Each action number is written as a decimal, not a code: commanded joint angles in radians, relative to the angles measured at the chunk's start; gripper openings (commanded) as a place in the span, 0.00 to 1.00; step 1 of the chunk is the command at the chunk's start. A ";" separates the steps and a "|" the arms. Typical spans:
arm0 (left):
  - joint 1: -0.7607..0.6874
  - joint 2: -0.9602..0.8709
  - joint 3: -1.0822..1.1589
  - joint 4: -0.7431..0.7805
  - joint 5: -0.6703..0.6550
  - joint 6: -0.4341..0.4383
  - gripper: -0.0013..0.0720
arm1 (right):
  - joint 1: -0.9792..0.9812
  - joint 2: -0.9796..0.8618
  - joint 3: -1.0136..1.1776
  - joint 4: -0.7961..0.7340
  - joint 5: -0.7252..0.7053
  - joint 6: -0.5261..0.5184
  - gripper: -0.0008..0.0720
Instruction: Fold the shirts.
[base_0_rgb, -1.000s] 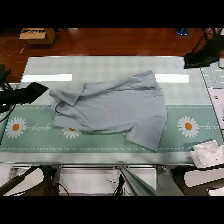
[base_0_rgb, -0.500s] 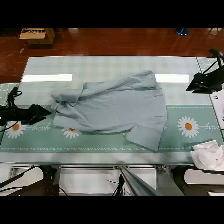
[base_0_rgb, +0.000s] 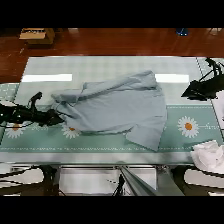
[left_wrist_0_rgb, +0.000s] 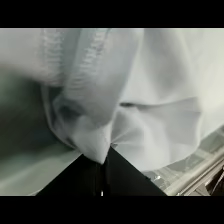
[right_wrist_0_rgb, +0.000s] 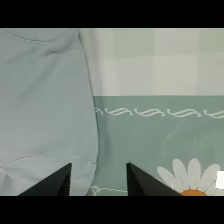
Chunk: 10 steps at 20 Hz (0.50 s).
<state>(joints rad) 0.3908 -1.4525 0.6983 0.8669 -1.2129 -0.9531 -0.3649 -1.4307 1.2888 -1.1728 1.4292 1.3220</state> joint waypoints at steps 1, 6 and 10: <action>-0.047 -0.029 0.000 0.013 0.000 -0.001 0.05 | -0.001 0.021 -0.012 -0.004 0.004 -0.015 0.61; -0.046 0.013 0.000 0.001 -0.038 0.003 0.05 | -0.022 0.076 -0.246 0.002 -0.033 -0.041 0.67; -0.046 0.111 0.000 -0.007 -0.039 0.003 0.04 | -0.029 0.082 -0.438 0.106 -0.150 -0.087 0.69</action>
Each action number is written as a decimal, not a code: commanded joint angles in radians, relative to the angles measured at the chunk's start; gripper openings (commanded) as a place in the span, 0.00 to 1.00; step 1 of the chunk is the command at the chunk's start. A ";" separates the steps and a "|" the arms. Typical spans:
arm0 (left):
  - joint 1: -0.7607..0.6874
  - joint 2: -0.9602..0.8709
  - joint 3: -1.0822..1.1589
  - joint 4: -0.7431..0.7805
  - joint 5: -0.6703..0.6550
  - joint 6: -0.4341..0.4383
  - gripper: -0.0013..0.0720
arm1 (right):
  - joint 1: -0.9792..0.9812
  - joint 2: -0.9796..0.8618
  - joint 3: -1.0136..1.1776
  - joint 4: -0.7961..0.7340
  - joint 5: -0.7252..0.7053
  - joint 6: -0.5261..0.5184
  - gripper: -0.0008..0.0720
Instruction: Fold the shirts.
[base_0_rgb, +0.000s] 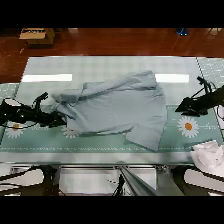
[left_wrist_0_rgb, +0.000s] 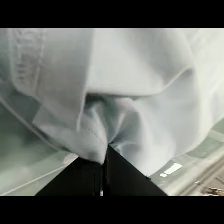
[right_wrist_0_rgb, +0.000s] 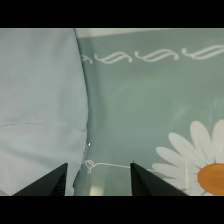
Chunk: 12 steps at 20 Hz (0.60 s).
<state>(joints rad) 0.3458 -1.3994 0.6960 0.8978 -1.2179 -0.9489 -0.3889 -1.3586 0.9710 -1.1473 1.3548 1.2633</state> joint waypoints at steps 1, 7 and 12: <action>-0.001 0.086 0.002 -0.037 -0.034 -0.001 0.05 | -0.002 0.010 -0.148 0.123 -0.106 -0.036 0.69; -0.001 0.149 0.064 -0.098 -0.067 -0.001 0.04 | 0.123 0.009 -0.253 0.182 -0.329 0.002 0.65; -0.001 0.150 0.195 -0.140 -0.103 -0.002 0.04 | 0.212 0.030 -0.172 0.234 -0.352 -0.029 0.06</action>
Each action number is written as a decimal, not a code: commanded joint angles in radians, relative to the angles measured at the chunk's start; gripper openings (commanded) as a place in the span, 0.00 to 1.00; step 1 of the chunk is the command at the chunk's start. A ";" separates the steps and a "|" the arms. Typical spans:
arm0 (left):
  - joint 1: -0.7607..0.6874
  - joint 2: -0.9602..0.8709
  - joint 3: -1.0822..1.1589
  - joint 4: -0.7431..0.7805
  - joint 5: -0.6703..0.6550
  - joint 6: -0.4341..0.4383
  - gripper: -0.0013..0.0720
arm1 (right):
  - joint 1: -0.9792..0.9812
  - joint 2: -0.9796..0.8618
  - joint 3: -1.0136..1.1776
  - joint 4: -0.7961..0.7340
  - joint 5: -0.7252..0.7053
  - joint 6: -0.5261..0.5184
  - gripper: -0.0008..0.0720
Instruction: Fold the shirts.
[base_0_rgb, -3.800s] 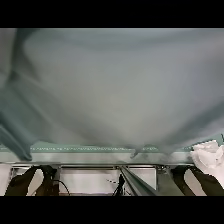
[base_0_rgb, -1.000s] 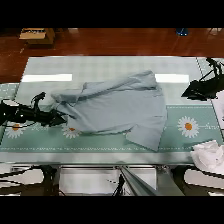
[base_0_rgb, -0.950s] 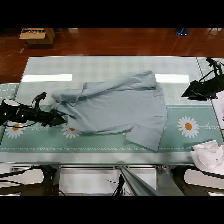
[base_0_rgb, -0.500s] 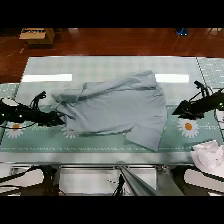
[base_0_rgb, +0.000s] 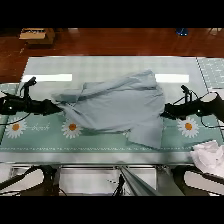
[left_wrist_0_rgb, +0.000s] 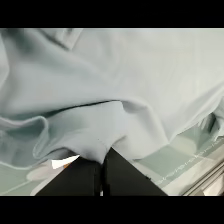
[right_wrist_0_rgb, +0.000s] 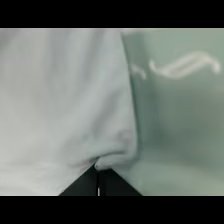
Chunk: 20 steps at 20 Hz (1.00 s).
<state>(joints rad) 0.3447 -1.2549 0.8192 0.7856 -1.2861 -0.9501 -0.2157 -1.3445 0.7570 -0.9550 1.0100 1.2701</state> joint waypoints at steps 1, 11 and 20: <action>0.000 0.007 0.124 -0.040 -0.068 -0.005 0.04 | 0.034 0.046 0.096 0.037 0.041 -0.065 0.06; 0.000 0.307 0.950 -0.175 -0.026 -0.282 0.04 | -0.012 0.584 0.870 -0.100 -0.055 0.103 0.06; 0.000 0.576 1.155 0.120 -0.155 -0.553 0.04 | -0.012 0.698 1.140 -0.369 0.038 0.275 0.06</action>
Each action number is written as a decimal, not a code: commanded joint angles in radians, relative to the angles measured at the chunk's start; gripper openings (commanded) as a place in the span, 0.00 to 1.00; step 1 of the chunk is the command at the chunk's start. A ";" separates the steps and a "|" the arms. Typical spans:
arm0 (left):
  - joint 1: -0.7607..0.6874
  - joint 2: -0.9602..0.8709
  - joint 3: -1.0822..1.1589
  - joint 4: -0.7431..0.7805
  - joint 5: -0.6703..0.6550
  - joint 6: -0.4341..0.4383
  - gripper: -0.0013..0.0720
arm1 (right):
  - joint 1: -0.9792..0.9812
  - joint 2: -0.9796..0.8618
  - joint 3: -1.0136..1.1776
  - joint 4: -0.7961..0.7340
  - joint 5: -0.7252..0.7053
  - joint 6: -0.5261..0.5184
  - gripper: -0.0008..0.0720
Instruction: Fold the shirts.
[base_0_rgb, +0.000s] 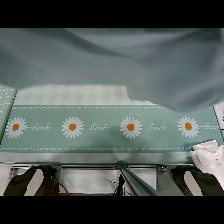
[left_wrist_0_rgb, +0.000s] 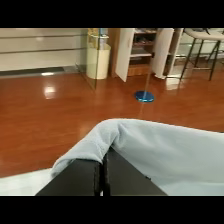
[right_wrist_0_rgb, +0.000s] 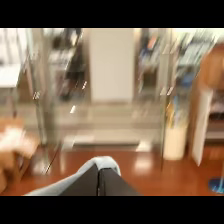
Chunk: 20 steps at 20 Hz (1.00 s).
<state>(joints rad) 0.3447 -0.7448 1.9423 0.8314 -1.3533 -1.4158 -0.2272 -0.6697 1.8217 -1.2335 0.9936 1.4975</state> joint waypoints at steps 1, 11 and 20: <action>0.000 0.068 0.032 0.074 -0.147 -0.108 0.04 | 0.000 0.023 0.087 -0.097 0.079 0.048 0.06; -0.001 0.030 -0.243 0.074 -0.315 -0.118 0.05 | 0.001 -0.350 0.090 -0.091 0.385 -0.061 0.06; -0.002 -0.164 -0.899 0.074 0.082 0.016 0.05 | 0.198 -0.912 0.090 -0.169 0.306 -0.063 0.06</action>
<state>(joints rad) 0.3428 -0.8219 1.2057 0.9104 -1.4647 -1.4601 -0.0906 -1.4220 1.9114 -1.3544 1.3502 1.4368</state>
